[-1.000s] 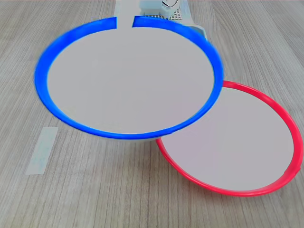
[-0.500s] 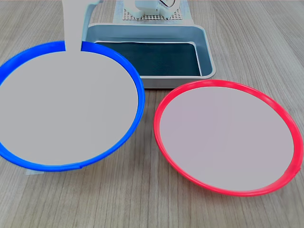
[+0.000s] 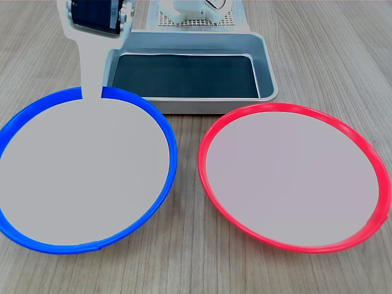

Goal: Lift the stacked dish and set it down on the table.

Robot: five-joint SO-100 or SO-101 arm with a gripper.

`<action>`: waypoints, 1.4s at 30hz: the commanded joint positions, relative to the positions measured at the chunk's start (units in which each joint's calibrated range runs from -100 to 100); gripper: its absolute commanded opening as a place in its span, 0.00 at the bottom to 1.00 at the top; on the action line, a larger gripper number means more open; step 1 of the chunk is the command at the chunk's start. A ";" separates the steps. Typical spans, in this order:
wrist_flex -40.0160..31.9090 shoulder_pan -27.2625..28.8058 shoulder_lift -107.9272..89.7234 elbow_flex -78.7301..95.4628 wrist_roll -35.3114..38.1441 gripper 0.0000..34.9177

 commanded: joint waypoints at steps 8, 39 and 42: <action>-3.55 -0.39 0.90 0.14 0.54 0.00; 13.37 -13.09 -54.80 29.09 -7.23 0.00; 4.38 -14.69 -69.47 44.65 -10.26 0.00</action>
